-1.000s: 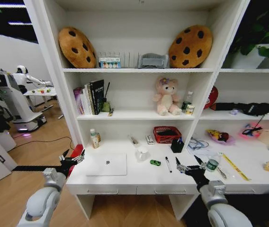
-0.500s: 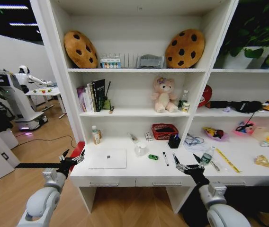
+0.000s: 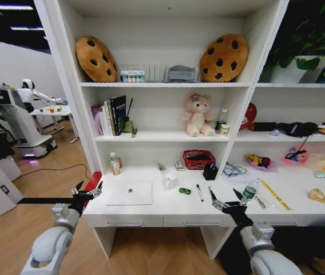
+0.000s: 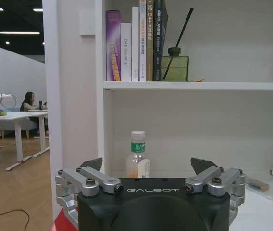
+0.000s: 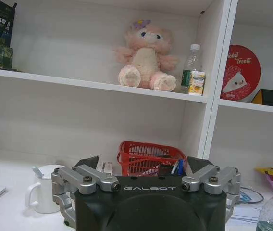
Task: Organize the objects on the table.
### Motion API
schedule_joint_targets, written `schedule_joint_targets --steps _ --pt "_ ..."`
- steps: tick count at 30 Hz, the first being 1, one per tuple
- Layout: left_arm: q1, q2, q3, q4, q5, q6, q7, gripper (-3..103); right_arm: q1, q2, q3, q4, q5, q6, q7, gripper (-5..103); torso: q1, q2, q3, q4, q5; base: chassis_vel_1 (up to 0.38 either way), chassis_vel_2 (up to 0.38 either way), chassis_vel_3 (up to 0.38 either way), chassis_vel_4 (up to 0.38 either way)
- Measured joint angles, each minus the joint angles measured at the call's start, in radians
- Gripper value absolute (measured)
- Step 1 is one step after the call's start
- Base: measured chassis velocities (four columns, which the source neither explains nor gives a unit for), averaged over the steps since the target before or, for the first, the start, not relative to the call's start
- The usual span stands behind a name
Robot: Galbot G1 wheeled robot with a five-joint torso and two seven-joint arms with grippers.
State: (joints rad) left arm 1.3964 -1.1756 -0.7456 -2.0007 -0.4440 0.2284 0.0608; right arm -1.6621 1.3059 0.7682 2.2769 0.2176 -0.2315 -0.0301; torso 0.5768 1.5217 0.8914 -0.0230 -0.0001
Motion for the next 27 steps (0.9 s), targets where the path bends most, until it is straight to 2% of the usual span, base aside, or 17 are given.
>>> schedule_joint_targets --steps 27 --pt "0.0 0.0 0.0 0.0 0.0 0.0 0.0 100 -0.015 0.009 -0.01 0.018 -0.012 -0.003 -0.003 100 0.0 0.0 0.0 -0.0002 0.0003 -0.09 -0.126 0.09 0.125"
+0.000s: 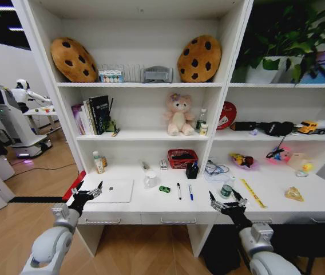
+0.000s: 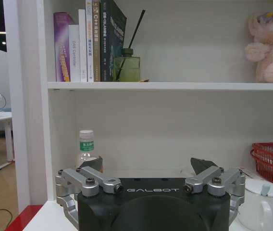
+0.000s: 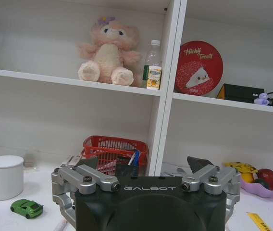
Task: Organize the objects on the table.
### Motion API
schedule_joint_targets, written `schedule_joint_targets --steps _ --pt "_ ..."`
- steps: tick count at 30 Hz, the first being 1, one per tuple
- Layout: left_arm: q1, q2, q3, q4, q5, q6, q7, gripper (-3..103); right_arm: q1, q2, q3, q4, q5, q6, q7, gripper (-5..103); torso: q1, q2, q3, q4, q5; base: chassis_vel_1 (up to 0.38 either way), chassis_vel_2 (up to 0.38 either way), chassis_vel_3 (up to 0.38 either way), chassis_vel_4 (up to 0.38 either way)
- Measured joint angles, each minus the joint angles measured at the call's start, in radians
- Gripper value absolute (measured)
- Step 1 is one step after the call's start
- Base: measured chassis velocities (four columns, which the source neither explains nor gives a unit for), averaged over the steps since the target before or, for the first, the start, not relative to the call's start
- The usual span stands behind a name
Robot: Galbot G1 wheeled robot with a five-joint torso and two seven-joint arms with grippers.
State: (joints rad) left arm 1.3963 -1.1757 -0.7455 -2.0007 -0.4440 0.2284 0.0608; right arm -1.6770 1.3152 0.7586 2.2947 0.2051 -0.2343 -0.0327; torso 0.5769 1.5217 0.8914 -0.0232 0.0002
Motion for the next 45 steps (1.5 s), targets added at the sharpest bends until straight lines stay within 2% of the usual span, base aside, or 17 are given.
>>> schedule_joint_targets --steps 19,24,45 --pt "0.0 0.0 0.0 0.0 0.0 0.0 0.0 100 0.009 -0.005 -0.004 -0.007 0.002 -0.005 -0.003 100 0.0 0.0 0.0 0.0002 -0.0003 -0.09 -0.126 0.094 0.13" --pt "0.0 0.0 0.0 0.0 0.0 0.0 0.0 100 0.013 -0.004 -0.004 -0.019 -0.009 0.015 -0.003 100 0.0 0.0 0.0 0.0001 -0.0001 -0.073 -0.115 0.086 0.108" --pt "0.0 0.0 0.0 0.0 0.0 0.0 0.0 100 0.023 -0.006 -0.002 -0.025 -0.011 0.019 -0.017 100 0.0 0.0 0.0 0.0002 -0.0002 -0.004 0.003 0.005 0.004"
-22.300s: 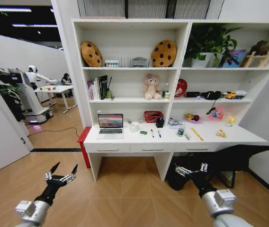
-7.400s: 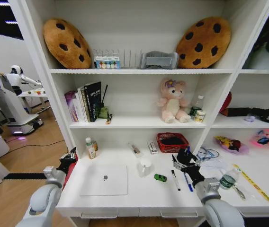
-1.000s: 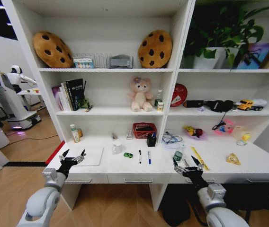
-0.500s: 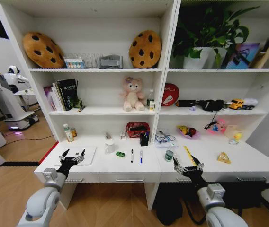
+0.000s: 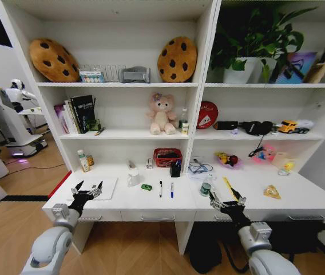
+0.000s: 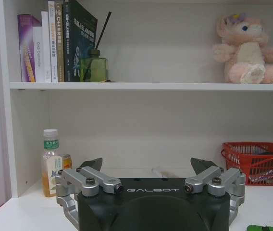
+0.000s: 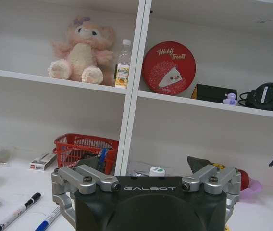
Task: Organize the objects on the table.
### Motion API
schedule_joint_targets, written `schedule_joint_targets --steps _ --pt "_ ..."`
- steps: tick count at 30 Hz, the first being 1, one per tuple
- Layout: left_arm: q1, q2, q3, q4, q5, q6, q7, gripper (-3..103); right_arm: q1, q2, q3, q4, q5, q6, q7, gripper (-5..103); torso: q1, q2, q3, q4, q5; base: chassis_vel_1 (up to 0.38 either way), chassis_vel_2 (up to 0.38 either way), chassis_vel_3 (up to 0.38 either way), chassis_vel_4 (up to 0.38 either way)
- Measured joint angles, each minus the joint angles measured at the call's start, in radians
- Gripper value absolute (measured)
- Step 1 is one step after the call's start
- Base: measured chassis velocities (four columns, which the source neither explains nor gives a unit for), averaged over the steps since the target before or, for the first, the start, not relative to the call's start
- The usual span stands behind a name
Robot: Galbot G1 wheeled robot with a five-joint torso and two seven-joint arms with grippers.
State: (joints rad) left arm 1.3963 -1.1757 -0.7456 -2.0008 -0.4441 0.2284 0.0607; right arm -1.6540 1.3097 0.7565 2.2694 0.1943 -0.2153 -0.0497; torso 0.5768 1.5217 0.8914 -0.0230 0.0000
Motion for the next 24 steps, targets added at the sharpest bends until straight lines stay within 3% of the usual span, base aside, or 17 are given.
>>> schedule_joint_targets --steps 24 --pt "0.0 0.0 0.0 0.0 0.0 0.0 0.0 100 -0.001 0.001 0.005 -0.007 0.013 0.005 -0.018 100 0.0 0.0 0.0 0.0001 0.0 -0.045 0.046 0.046 -0.039"
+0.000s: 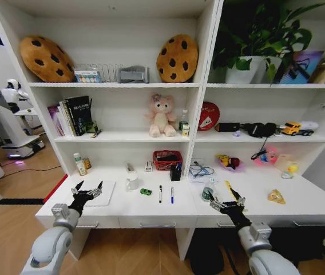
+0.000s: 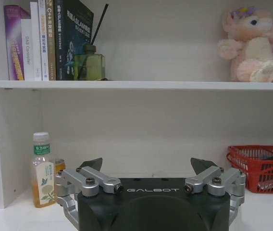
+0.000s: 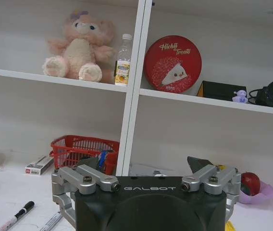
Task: Organize the objects on the table.
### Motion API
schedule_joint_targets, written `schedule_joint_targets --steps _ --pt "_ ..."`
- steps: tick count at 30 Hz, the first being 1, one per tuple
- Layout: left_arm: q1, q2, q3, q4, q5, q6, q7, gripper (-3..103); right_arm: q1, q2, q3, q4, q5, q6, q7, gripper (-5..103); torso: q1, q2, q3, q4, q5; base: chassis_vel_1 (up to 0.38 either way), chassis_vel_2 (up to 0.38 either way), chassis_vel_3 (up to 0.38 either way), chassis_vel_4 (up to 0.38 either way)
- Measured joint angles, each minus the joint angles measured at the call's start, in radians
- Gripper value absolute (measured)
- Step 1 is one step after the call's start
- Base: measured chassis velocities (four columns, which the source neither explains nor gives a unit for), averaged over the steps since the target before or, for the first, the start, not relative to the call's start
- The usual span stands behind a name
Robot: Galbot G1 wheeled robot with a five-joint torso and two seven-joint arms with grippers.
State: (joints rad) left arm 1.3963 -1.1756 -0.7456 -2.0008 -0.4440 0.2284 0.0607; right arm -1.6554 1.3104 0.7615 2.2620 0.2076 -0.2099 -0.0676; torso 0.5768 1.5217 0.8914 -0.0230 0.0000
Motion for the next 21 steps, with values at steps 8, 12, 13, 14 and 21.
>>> schedule_joint_targets --steps 8,12,13,14,21 --pt "0.0 0.0 0.0 0.0 0.0 0.0 0.0 100 -0.004 -0.001 0.005 -0.001 0.003 0.002 -0.002 100 0.0 0.0 0.0 0.0 0.0001 -0.069 0.077 0.07 -0.072" --pt "0.0 0.0 0.0 0.0 0.0 0.0 0.0 100 -0.005 -0.001 0.004 -0.003 0.002 0.002 -0.002 100 0.0 0.0 0.0 -0.0001 0.0 -0.074 0.072 0.068 -0.088" --pt "0.0 0.0 0.0 0.0 0.0 0.0 0.0 100 -0.001 -0.006 0.001 -0.004 0.008 -0.007 -0.003 100 0.0 0.0 0.0 -0.0001 0.0 -0.073 0.079 0.064 -0.073" --pt "0.0 0.0 0.0 0.0 0.0 0.0 0.0 100 0.005 -0.013 -0.001 -0.005 0.023 -0.026 -0.007 100 0.0 0.0 0.0 -0.0002 -0.0001 -0.042 0.026 0.064 -0.073" --pt "0.0 0.0 0.0 0.0 0.0 0.0 0.0 100 0.084 -0.116 -0.015 -0.058 0.151 -0.124 -0.052 100 0.0 0.0 0.0 -0.0001 0.0003 -0.013 0.013 0.023 -0.025"
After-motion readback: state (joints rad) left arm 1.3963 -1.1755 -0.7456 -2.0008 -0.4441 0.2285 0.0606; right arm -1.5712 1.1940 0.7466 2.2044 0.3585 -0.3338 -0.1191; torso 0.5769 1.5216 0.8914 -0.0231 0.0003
